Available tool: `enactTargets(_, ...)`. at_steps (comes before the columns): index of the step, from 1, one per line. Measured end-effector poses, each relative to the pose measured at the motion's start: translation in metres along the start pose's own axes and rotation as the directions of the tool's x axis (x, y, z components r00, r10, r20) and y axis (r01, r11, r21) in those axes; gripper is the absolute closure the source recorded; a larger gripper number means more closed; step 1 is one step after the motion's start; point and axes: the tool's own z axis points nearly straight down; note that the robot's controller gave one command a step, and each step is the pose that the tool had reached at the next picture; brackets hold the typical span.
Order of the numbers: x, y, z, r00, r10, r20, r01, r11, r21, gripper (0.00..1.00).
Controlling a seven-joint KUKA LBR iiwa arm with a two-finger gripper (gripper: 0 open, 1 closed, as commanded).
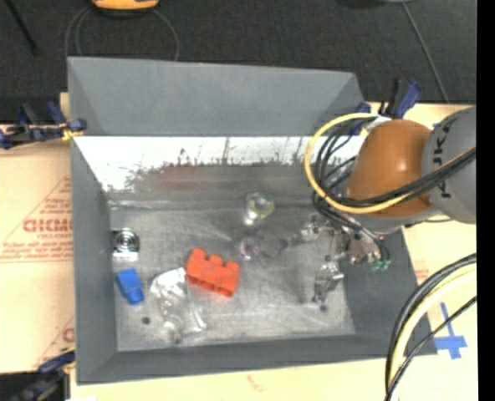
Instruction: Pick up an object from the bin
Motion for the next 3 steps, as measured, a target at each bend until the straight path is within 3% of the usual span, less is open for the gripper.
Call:
enactTargets(1, -0.058, 0.081, 0.037, 0.984, -0.179, 0.014, 0.179, 0.984, 0.007, 0.00)
enactTargets(2, -0.027, 0.156, 0.029, 0.989, -0.150, 0.007, 0.150, 0.989, -0.002, 0.00)
enactTargets(3, -0.030, 0.152, 0.028, 0.989, -0.148, 0.012, 0.148, 0.989, 0.002, 1.00)
